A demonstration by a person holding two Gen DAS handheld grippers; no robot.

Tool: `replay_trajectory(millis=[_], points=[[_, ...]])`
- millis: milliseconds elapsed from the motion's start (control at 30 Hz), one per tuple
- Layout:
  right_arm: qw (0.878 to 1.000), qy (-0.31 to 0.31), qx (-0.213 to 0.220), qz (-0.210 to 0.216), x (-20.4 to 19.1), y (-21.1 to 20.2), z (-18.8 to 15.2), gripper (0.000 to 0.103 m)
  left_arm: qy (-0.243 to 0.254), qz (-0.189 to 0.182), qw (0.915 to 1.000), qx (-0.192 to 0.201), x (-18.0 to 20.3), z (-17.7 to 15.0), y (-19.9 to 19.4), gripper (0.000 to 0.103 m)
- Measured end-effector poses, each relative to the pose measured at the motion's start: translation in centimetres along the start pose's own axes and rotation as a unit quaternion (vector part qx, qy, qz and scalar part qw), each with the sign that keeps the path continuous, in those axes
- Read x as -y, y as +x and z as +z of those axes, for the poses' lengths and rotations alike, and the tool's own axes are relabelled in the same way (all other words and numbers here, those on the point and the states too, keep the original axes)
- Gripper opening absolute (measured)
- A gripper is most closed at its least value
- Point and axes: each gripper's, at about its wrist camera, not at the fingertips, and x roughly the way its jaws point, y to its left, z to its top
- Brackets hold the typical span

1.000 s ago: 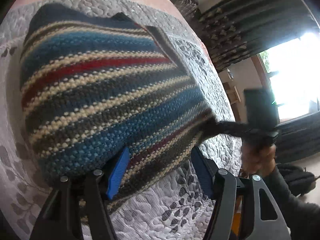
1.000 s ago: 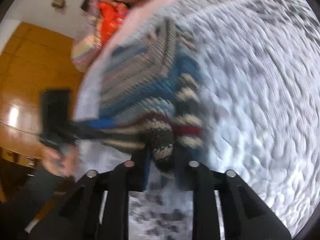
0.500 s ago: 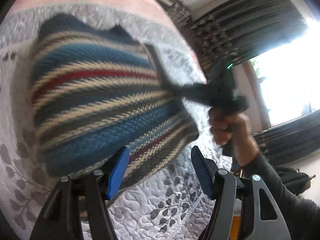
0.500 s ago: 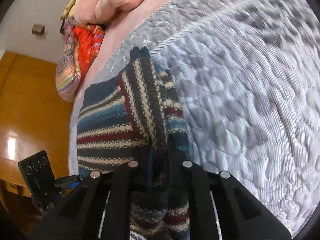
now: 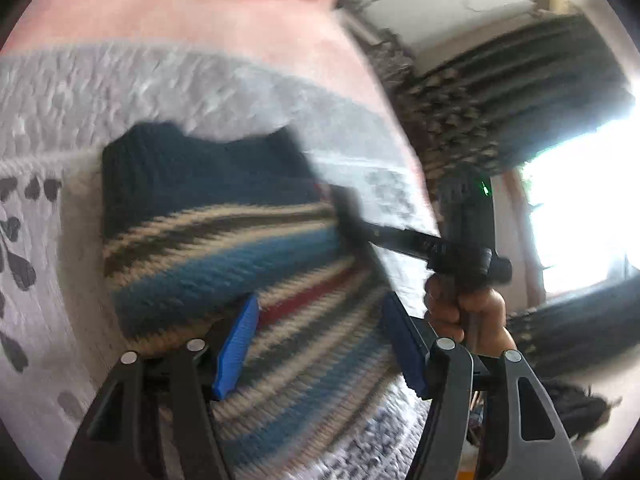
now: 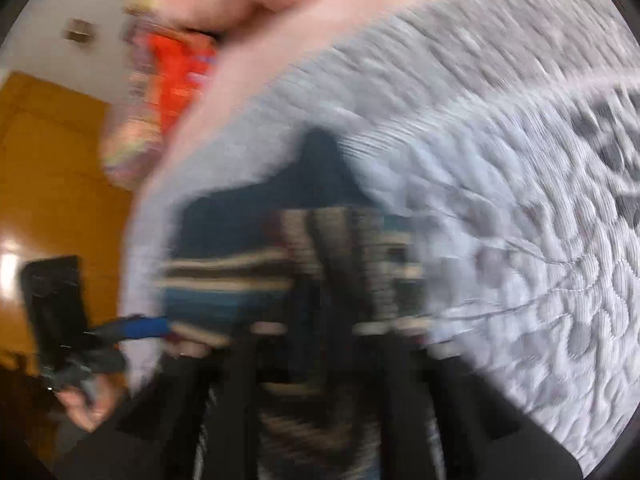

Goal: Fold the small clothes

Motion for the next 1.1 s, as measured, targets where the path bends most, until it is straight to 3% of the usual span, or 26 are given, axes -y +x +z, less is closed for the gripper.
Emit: replay_trajectory(millis=[33, 67, 133, 200, 300, 333, 367, 400, 433, 500, 600, 667, 700, 733, 800, 867, 933, 1000, 1033, 1100], points=[[1.0, 0.015, -0.001, 0.016, 1.1, 0.3, 0.2, 0.0, -0.007, 0.012, 0.9999, -0.009, -0.8, 0.1, 1.0, 0.05], [0.999, 0.025, -0.001, 0.022, 1.5, 0.1, 0.4, 0.0, -0.011, 0.024, 0.9996, -0.013, -1.3, 0.2, 1.5, 0.047], [1.0, 0.012, 0.009, 0.015, 0.8, -1.4, 0.1, 0.0, -0.005, 0.029, 0.9995, -0.014, -0.7, 0.4, 1.1, 0.049], [0.999, -0.002, 0.01, 0.035, 0.0, -3.0, -1.4, 0.007, 0.015, 0.017, 0.9997, 0.001, 0.7, -0.3, -0.6, 0.051], [0.996, -0.044, 0.004, 0.073, -1.6, -5.6, -5.5, 0.007, 0.064, -0.018, 0.9977, -0.009, 3.1, -3.6, -2.3, 0.051], [0.995, -0.053, -0.005, 0.083, -1.5, -6.1, -7.4, 0.007, 0.076, -0.015, 0.9969, -0.015, 3.4, -4.7, -2.3, 0.051], [0.995, -0.056, -0.01, 0.076, -1.2, -6.1, -8.4, 0.006, 0.081, -0.01, 0.9964, -0.023, 3.4, -5.7, -1.9, 0.051], [0.997, -0.058, -0.014, 0.057, -0.8, -5.5, -9.1, 0.0, 0.081, 0.019, 0.9959, -0.034, 2.8, -6.6, -0.7, 0.047], [0.998, -0.054, -0.02, 0.035, 0.2, -4.6, -9.5, 0.0, 0.082, 0.047, 0.9948, -0.039, 2.1, -7.2, 0.3, 0.035], [0.998, -0.035, -0.023, 0.039, 1.3, -4.1, -9.7, 0.0, 0.067, 0.05, 0.9959, -0.033, 1.1, -7.4, 1.1, 0.03], [0.998, -0.054, 0.005, 0.045, -0.4, -7.2, -10.7, 0.007, 0.063, 0.031, 0.9975, -0.009, 2.6, -7.6, -0.9, 0.041], [0.995, -0.081, 0.009, 0.061, -1.5, -9.0, -12.3, 0.007, 0.09, 0.019, 0.9958, -0.009, 4.3, -8.9, -1.8, 0.042], [0.995, -0.085, 0.002, 0.048, -1.2, -8.6, -13.0, 0.007, 0.103, 0.035, 0.9939, -0.016, 4.6, -10.1, -1.4, 0.044], [0.996, -0.086, -0.009, 0.03, -0.6, -7.8, -13.3, 0.0, 0.108, 0.061, 0.9919, -0.027, 4.5, -11.0, -0.5, 0.044], [0.996, -0.087, -0.022, 0.002, 1.1, -5.7, -13.8, 0.0, 0.1, 0.106, 0.9884, -0.045, 2.9, -12.1, 2.1, 0.043], [0.997, -0.076, -0.022, 0.015, 1.3, -6.2, -13.5, 0.0, 0.089, 0.1, 0.9904, -0.034, 2.3, -12.5, 2.1, 0.048], [0.995, -0.065, -0.009, 0.07, 1.5, -8.8, -12.7, 0.022, 0.094, 0.07, 0.993, -0.018, 3.3, -13.1, 0.6, 0.078], [0.995, -0.028, 0.013, 0.093, 2.9, -10.5, -10.7, 0.064, 0.089, 0.036, 0.9953, 0.007, 3.7, -14.0, -1.8, 0.086], [0.994, 0.0, 0.024, 0.103, 4.4, -11.3, -9.5, 0.073, 0.086, 0.027, 0.9958, 0.02, 3.2, -14.4, -3.0, 0.086], [0.99, 0.039, 0.006, 0.133, 6.8, -10.9, -6.9, 0.079, 0.056, 0.024, 0.997, 0.047, 1.4, -14.8, -5.0, 0.087]])
